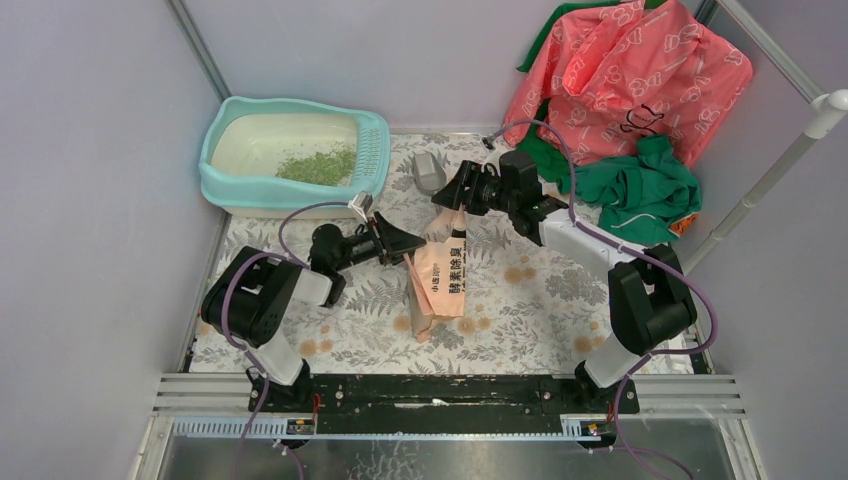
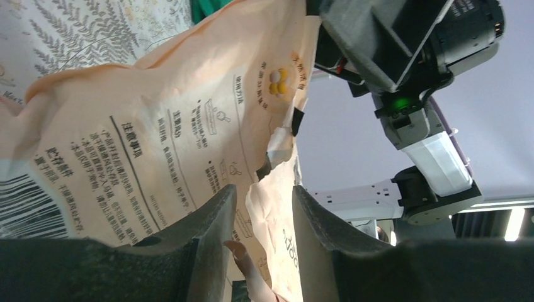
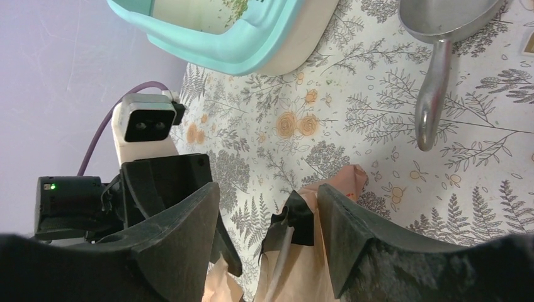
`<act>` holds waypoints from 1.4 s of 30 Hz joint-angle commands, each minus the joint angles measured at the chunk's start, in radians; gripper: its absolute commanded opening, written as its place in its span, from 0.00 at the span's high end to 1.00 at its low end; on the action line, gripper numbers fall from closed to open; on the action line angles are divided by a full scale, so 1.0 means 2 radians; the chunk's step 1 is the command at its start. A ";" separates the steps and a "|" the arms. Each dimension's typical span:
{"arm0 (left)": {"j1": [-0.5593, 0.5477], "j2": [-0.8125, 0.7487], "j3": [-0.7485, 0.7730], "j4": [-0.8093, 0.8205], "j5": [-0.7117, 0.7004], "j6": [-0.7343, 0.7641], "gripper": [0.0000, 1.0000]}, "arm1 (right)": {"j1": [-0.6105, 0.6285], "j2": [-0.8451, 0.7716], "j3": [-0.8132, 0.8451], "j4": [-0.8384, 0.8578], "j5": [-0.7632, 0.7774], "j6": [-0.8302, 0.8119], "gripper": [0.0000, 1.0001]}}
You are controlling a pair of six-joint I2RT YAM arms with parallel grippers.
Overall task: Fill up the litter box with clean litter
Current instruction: Close the cat litter bag at the center of the board.
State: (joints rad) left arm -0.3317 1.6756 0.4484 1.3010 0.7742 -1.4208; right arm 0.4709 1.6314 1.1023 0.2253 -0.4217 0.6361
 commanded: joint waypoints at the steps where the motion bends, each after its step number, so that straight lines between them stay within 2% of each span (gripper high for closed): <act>1: -0.005 -0.020 -0.009 -0.021 0.001 0.034 0.54 | -0.001 -0.026 0.003 0.029 -0.029 0.010 0.34; 4: -0.012 -0.026 -0.009 -0.024 0.001 0.038 0.57 | 0.000 -0.027 -0.002 0.036 -0.035 0.016 0.33; 9: -0.019 -0.041 -0.016 -0.045 -0.006 0.051 0.78 | 0.003 -0.026 -0.004 0.041 -0.039 0.022 0.33; 12: -0.020 -0.049 -0.026 -0.046 -0.009 0.051 0.84 | 0.004 -0.027 -0.004 0.041 -0.041 0.023 0.32; 27: -0.027 -0.087 -0.062 -0.080 -0.026 0.077 0.87 | 0.005 -0.066 -0.040 0.034 -0.037 0.029 0.27; 37: -0.026 -0.080 -0.093 -0.053 -0.031 0.075 0.87 | 0.005 -0.069 -0.063 0.061 -0.032 0.047 0.32; 42: -0.026 -0.070 -0.092 -0.039 -0.030 0.068 0.87 | 0.005 -0.055 -0.047 0.052 -0.029 0.044 0.39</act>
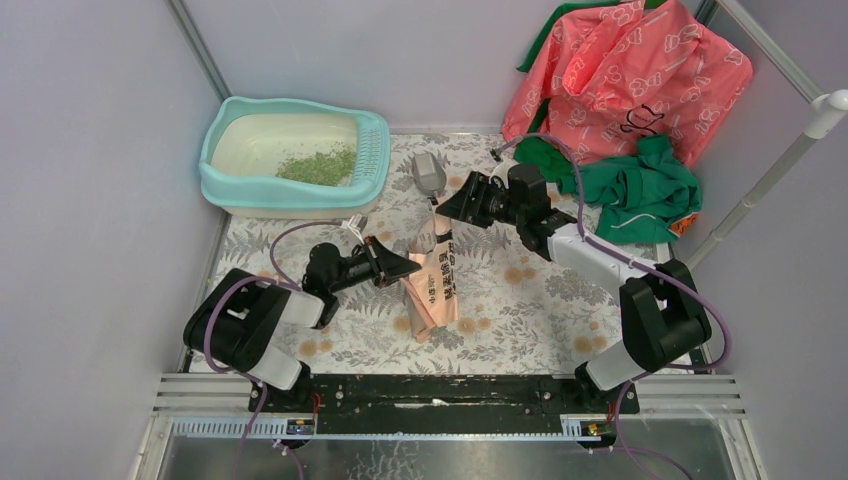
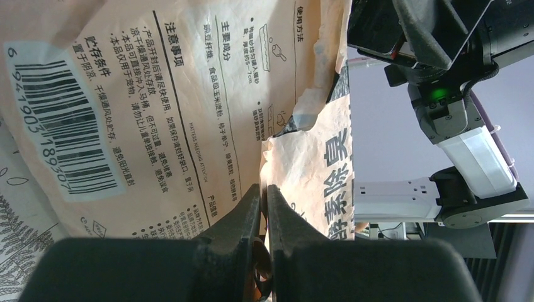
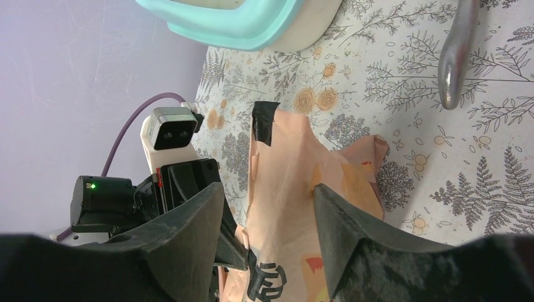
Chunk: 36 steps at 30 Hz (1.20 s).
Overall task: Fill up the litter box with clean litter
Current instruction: Close the cat litter bag at the center of the board.
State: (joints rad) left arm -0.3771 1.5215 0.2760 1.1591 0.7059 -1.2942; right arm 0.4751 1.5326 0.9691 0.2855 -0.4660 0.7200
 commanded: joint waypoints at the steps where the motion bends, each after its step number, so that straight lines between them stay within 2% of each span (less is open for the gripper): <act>1: -0.004 0.009 -0.006 0.035 0.004 0.003 0.87 | 0.003 -0.001 0.027 0.013 -0.005 -0.001 0.40; 15: -0.004 0.032 -0.003 0.065 0.006 -0.006 0.87 | 0.003 0.051 0.114 -0.119 0.038 -0.058 0.45; 28: -0.004 0.057 -0.003 0.101 0.011 -0.022 0.87 | 0.020 0.080 0.145 -0.162 0.045 -0.081 0.50; 33: -0.004 0.074 -0.002 0.121 0.013 -0.029 0.87 | 0.024 0.077 0.149 -0.179 0.058 -0.089 0.78; 36: -0.004 0.085 -0.001 0.137 0.014 -0.036 0.86 | 0.025 0.069 0.150 -0.191 0.072 -0.097 0.88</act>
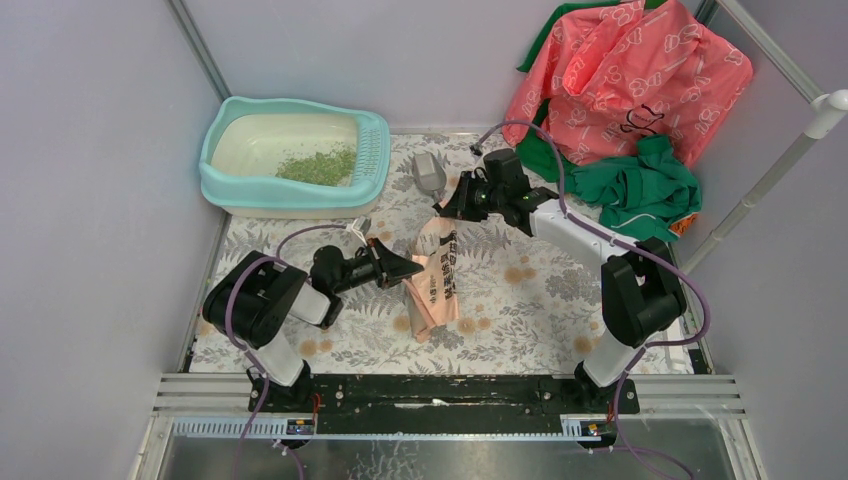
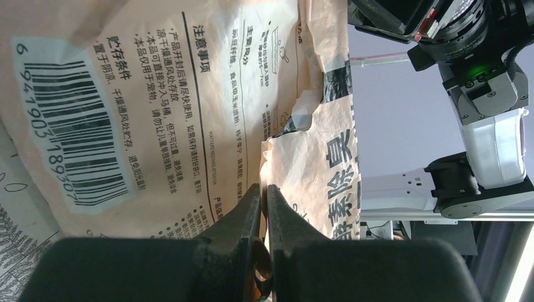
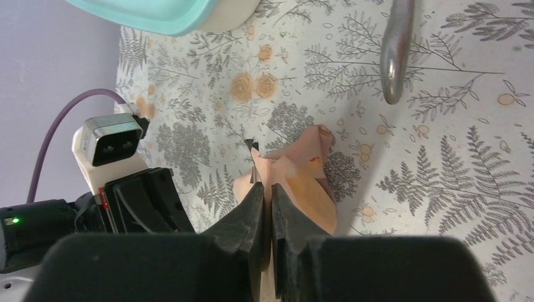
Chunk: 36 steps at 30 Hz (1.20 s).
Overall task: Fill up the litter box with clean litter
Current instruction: Close the cat litter bag at the center of the board.
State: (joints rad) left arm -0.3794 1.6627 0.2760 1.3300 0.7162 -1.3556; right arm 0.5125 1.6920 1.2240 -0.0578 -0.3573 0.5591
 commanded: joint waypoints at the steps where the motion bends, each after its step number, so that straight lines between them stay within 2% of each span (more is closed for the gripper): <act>1: -0.002 0.020 0.000 0.057 0.009 -0.008 0.86 | 0.007 -0.012 0.024 -0.024 0.020 -0.019 0.89; 5: -0.003 0.037 0.011 0.075 0.014 -0.020 0.85 | 0.007 -0.019 0.030 -0.039 0.029 -0.026 0.87; 7: -0.004 0.041 0.015 0.077 0.015 -0.021 0.83 | 0.007 -0.020 0.035 -0.048 0.029 -0.030 0.72; 11: -0.010 0.044 0.021 0.077 0.013 -0.023 0.80 | 0.012 -0.020 0.044 -0.066 0.027 -0.036 0.65; 20: -0.021 0.054 0.031 0.076 0.007 -0.022 0.79 | 0.028 -0.029 0.049 -0.097 0.041 -0.046 0.67; 36: -0.050 0.072 0.057 0.069 -0.007 -0.024 0.78 | 0.036 -0.083 0.006 -0.125 0.052 -0.048 0.67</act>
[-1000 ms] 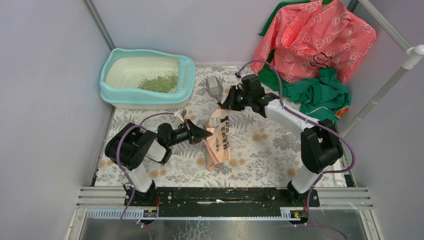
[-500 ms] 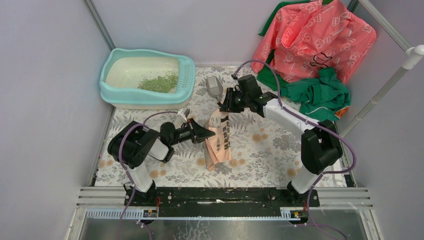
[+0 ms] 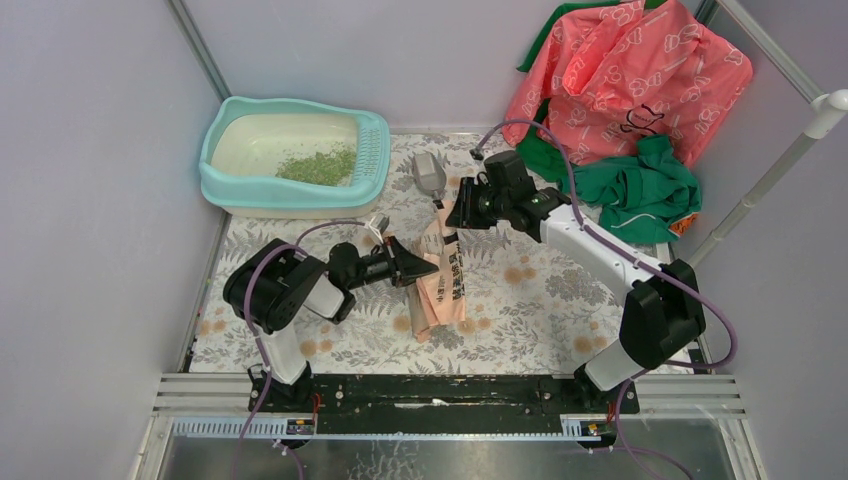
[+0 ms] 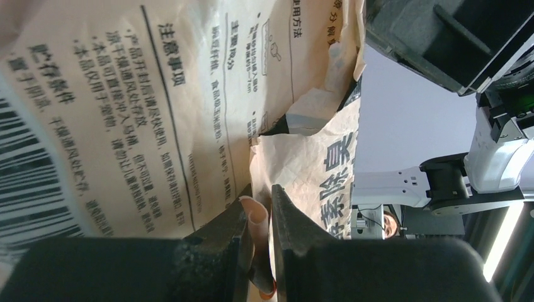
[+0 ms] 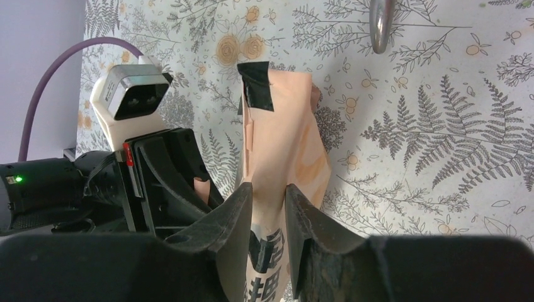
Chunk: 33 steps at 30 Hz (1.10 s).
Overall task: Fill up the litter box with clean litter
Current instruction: Close the cat litter bag at the center of the board.
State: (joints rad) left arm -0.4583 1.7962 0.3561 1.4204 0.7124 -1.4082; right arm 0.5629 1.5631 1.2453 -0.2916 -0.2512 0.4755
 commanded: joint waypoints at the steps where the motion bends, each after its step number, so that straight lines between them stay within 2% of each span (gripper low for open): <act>1: -0.012 0.006 0.018 0.022 -0.005 0.003 0.78 | 0.011 -0.018 -0.006 -0.009 -0.002 -0.007 0.67; 15: -0.017 -0.003 0.013 0.012 -0.011 0.008 0.78 | 0.020 -0.002 -0.007 -0.017 0.001 -0.012 0.64; 19: -0.020 0.004 0.015 0.018 -0.011 0.005 0.78 | 0.021 0.001 -0.008 -0.016 0.002 -0.014 0.74; 27: -0.021 0.011 0.009 0.031 -0.012 0.001 0.78 | 0.021 0.002 -0.006 -0.014 0.002 -0.015 1.00; 29: -0.022 0.011 0.009 0.033 -0.013 0.001 0.78 | 0.021 0.001 -0.005 -0.016 0.004 -0.016 0.99; 30: -0.022 0.011 0.008 0.033 -0.013 0.001 0.78 | 0.021 0.000 -0.005 -0.017 0.004 -0.017 0.93; 31: -0.022 0.012 0.009 0.033 -0.013 0.001 0.78 | 0.021 -0.001 -0.005 -0.019 0.004 -0.017 0.81; 32: -0.022 0.012 0.009 0.033 -0.013 0.001 0.78 | 0.021 -0.003 -0.005 -0.020 0.003 -0.017 0.73; 33: -0.022 0.013 0.010 0.034 -0.014 0.001 0.78 | 0.022 -0.004 -0.005 -0.022 0.001 -0.017 0.69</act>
State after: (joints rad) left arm -0.4927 1.8080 0.3752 1.4204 0.6922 -1.4086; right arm 0.5869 1.5719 1.2301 -0.3210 -0.2394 0.4507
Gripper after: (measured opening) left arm 0.218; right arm 0.230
